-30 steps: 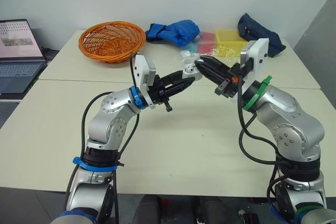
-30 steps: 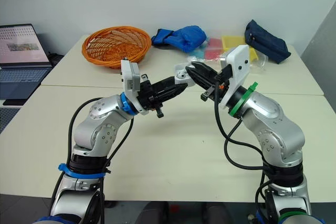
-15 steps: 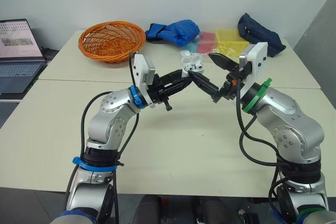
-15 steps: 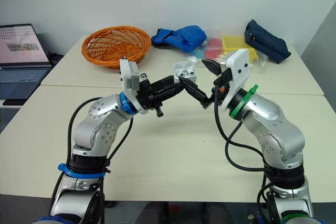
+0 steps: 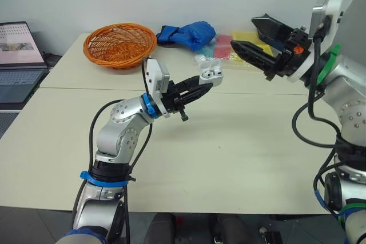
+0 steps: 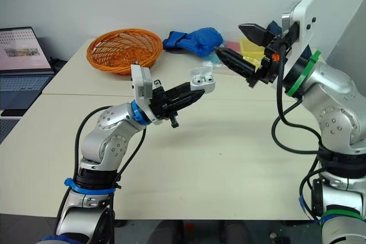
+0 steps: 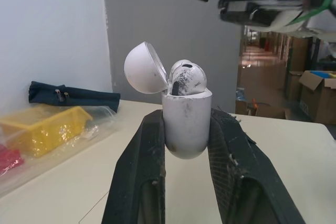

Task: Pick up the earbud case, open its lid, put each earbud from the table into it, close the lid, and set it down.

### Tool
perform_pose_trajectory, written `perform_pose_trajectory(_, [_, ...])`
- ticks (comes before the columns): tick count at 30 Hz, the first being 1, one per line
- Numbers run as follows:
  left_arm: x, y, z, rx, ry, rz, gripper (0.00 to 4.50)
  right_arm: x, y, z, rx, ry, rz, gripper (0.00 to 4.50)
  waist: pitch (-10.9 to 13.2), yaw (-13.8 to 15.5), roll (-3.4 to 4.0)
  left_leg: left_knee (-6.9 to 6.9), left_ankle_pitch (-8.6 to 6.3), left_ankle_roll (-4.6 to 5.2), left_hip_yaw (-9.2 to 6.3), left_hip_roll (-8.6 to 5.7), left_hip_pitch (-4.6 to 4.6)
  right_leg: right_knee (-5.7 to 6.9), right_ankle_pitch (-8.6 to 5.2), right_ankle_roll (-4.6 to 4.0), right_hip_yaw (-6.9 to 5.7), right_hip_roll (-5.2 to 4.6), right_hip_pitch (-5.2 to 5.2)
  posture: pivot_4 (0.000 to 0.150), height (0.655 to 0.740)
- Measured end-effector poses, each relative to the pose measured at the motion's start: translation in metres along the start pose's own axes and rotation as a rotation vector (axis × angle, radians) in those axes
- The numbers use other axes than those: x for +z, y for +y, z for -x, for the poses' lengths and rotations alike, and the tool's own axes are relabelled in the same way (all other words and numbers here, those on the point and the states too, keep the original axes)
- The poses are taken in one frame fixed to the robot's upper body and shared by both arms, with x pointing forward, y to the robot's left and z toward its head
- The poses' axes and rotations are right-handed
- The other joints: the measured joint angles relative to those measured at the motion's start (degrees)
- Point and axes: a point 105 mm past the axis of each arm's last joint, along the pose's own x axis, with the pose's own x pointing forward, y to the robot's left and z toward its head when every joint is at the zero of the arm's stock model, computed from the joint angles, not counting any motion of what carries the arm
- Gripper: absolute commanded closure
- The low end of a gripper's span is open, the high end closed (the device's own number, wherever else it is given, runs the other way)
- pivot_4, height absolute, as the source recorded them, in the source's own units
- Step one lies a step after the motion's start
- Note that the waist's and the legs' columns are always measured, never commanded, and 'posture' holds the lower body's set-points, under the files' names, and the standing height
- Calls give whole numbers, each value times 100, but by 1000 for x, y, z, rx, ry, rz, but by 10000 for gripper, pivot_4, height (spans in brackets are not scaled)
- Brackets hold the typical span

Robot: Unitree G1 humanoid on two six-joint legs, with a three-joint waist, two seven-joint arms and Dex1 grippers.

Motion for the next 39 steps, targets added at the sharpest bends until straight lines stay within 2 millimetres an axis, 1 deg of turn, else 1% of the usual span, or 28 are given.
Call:
perform_pose_trajectory(1, [0,-1,0,-3,-2,1,37573,-10,-4,-1,-1,45,-5,16223,0,-1,0,-1,0,0,2,0,0,-3,0,0,1,0,0,1500,7400])
perform_pose_trajectory(4, [-2,-6,-4,-32,0,4,37573,-53,-27,-6,-69,175,-17,26897,0,-7,0,-1,-1,1,9,-2,-2,-4,1,2,5,-1,-4,1500,7400])
perform_pose_trajectory(5, [-2,-7,-5,-39,0,5,37573,-63,-30,-8,-79,204,-31,30286,0,-6,0,-1,-1,1,9,-2,-7,-3,1,2,5,-1,-8,1500,7400])
perform_pose_trajectory(6, [-2,-7,-5,-41,0,4,37573,-70,-31,-11,-80,226,-39,34215,0,-12,1,0,-1,1,15,-1,-18,4,1,2,11,0,-25,1500,7400])
perform_pose_trajectory(7, [-2,-8,-5,-43,0,3,37573,-72,-32,-14,-78,234,-39,37586,0,-18,1,0,0,2,18,-1,-31,12,1,2,14,1,-43,1500,7400])
perform_pose_trajectory(8, [-1,-8,-5,-45,0,0,37573,-71,-32,-20,-71,238,-35,40540,0,-19,1,2,0,2,16,1,-48,18,2,2,15,4,-62,1500,7400])
perform_pose_trajectory(9, [-2,-8,-6,-46,1,1,37573,-67,-31,-24,-61,235,-39,44660,1,-19,1,3,0,2,10,5,-56,18,2,1,10,9,-66,1500,7400])
perform_pose_trajectory(12, [-2,-9,-6,-47,4,-2,37573,-58,-21,-37,-6,227,-80,44934,1,-12,1,2,0,2,-1,7,-58,15,2,-1,1,11,-64,1500,7400])
perform_pose_trajectory(15, [-2,-9,-6,-49,8,-4,37573,-56,-3,-48,69,204,-175,44934,1,-4,2,4,0,2,-4,6,-66,13,12,-17,-2,9,-65,1500,7400])
perform_pose_trajectory(17, [-3,-10,-7,-53,10,-3,37573,-54,3,-49,91,205,-189,44934,1,0,2,8,0,2,-3,4,-67,13,12,-16,-2,7,-65,1500,7400])
perform_pose_trajectory(22, [-2,-10,-6,-55,18,-9,37573,-44,16,-47,151,199,-199,44934,1,11,2,16,0,2,-5,2,-70,14,11,-12,-5,5,-63,1500,7400])
perform_pose_trajectory(28, [-2,-11,-7,-62,17,-10,37573,-35,21,-39,157,212,-224,44934,1,8,2,18,0,2,-12,3,-70,18,10,-11,-8,8,-64,1500,7400])
perform_pose_trajectory(30, [-2,-11,-7,-62,17,-11,37573,-29,21,-35,147,208,-220,44934,1,9,2,18,0,2,-10,3,-70,17,10,-11,-7,8,-63,1500,7400])
perform_pose_trajectory(33, [-3,-10,-7,-58,20,-9,37573,-22,26,-31,157,205,-175,44934,1,6,2,18,0,2,-10,3,-70,16,9,-9,-7,8,-63,1500,7400])
perform_pose_trajectory(37, [-5,-7,-9,-40,28,-8,37573,-25,24,-26,92,211,-96,44934,0,6,2,21,0,2,-12,3,-70,19,3,1,-7,8,-63,1500,7400])
perform_pose_trajectory(39, [-7,-2,-9,-7,31,0,37573,-28,22,-30,10,177,-74,44934,0,3,2,26,0,2,-14,4,-70,23,3,1,-7,8,-63,1500,7400])
